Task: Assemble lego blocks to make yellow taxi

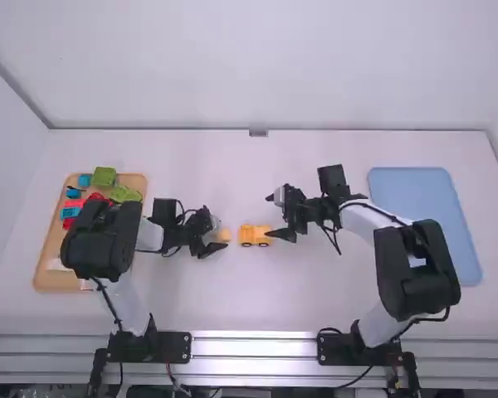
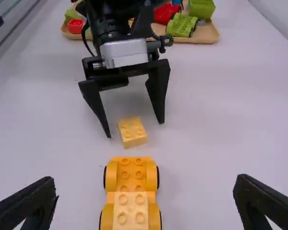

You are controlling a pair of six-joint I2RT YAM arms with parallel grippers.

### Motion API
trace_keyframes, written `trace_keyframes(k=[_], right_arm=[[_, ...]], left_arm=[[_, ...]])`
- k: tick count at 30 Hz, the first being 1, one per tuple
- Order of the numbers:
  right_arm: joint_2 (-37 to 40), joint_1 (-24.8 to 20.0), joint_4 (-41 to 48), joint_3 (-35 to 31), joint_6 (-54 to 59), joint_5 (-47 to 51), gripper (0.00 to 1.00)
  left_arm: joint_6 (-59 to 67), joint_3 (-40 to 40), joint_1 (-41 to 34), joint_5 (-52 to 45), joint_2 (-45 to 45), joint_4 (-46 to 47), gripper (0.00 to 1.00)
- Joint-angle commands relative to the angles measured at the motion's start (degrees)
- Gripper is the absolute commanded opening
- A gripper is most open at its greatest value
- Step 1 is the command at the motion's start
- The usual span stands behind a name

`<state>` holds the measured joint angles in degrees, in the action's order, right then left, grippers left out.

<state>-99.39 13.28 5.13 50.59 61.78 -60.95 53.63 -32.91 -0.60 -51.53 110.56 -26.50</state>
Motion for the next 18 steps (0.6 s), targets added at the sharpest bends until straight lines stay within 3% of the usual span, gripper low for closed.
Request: trace_keyframes(k=[1,3,5,9,18], right_arm=[[1.55,-0.22,0.17,-0.55,-0.28,-0.52,0.98],[1.55,-0.15,0.20,-0.55,-0.28,-0.46,0.98],[1.55,-0.11,0.22,-0.55,-0.31,-0.26,0.98],[1.55,-0.15,0.13,-0.55,-0.28,-0.28,0.98],[1.55,-0.15,0.09,-0.55,-0.33,-0.22,0.98]], left_arm=[[-0.24,-0.46,0.13,-0.44,0.81,-0.61,0.73],[-0.24,-0.46,0.28,-0.44,0.81,-1.16,0.67],[-0.24,-0.46,0.24,-0.44,0.81,-1.64,0.53],[-0.22,-0.46,-0.31,-0.46,0.81,-1.27,0.41],[-0.26,-0.46,-0.48,-0.48,0.76,-1.70,0.28]])
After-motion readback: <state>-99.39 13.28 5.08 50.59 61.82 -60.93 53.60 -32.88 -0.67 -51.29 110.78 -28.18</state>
